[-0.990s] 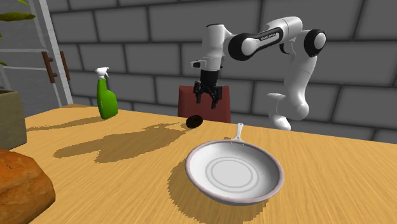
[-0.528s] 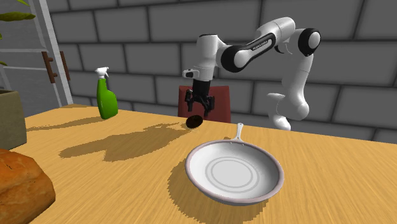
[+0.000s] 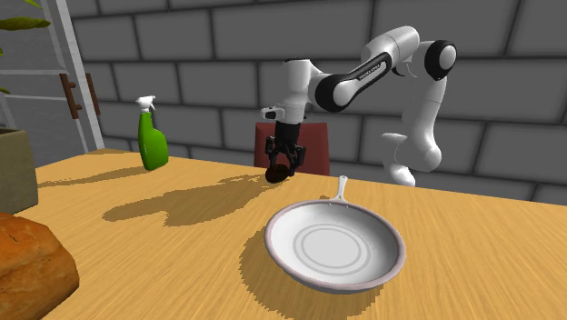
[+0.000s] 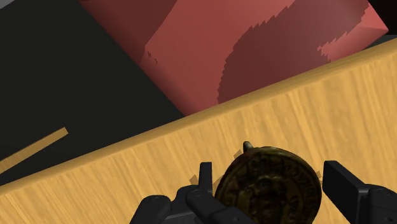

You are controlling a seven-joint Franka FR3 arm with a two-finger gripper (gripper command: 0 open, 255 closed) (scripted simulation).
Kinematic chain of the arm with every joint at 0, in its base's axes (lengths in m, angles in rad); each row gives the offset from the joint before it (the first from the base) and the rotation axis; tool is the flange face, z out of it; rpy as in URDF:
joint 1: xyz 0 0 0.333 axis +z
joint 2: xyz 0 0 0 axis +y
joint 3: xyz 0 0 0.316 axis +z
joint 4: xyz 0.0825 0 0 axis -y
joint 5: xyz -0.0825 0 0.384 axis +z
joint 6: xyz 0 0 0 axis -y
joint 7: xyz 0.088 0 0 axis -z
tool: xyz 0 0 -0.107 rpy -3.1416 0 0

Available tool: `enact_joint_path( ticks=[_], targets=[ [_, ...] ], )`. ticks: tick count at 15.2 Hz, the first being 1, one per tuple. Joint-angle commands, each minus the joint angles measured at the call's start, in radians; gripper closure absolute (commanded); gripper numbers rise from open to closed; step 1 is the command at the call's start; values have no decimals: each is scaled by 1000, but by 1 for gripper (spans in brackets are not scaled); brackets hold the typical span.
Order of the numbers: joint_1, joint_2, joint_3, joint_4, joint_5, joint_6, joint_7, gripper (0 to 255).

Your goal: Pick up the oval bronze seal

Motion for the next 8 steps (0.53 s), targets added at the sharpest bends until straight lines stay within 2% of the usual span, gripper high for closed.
enact_joint_path(
  ticks=[1,8],
  targets=[
    [0,0,0,0,0,1,0,255],
    [0,-4,1,9,0,-13,1,255]
  ],
)
